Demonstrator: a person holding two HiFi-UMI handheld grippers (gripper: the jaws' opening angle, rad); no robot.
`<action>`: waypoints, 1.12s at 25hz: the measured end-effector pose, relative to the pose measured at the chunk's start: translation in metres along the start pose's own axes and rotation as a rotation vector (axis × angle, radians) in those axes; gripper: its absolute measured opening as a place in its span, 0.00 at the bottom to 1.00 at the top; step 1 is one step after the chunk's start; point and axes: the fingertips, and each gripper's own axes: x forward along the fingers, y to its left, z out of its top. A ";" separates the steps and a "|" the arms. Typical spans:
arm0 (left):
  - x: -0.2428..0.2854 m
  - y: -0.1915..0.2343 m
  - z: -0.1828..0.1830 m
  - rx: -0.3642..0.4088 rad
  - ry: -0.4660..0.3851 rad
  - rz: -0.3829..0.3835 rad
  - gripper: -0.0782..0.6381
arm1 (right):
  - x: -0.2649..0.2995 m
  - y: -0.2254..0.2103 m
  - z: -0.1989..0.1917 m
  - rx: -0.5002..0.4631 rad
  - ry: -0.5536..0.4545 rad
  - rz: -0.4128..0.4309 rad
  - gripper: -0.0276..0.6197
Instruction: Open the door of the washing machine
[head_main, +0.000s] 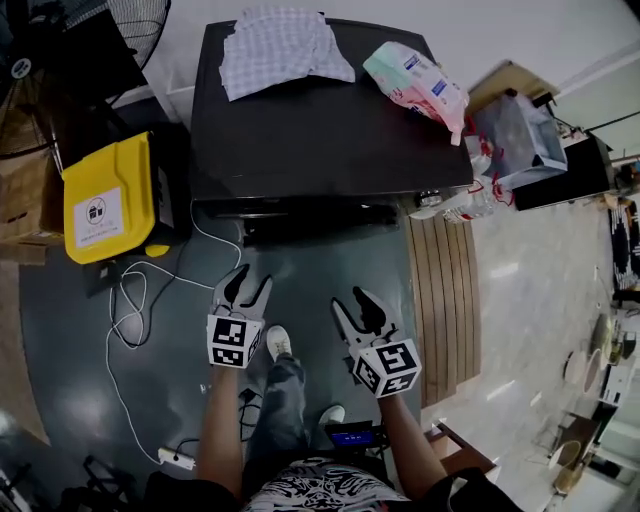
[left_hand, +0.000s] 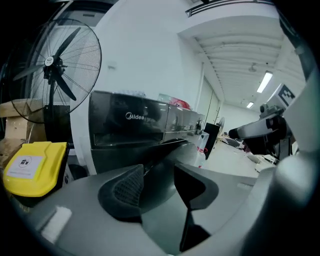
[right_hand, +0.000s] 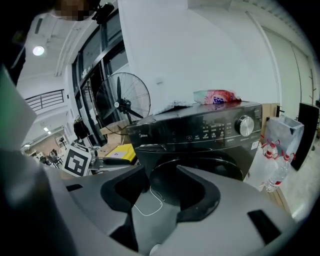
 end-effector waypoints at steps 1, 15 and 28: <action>0.009 0.004 -0.005 0.001 0.006 -0.008 0.37 | 0.006 -0.002 -0.004 0.003 0.008 -0.001 0.34; 0.116 0.037 -0.057 0.083 0.099 -0.152 0.46 | 0.049 -0.014 -0.054 0.091 0.085 -0.011 0.34; 0.144 0.031 -0.071 0.177 0.204 -0.258 0.43 | 0.049 -0.019 -0.059 0.101 0.099 -0.012 0.33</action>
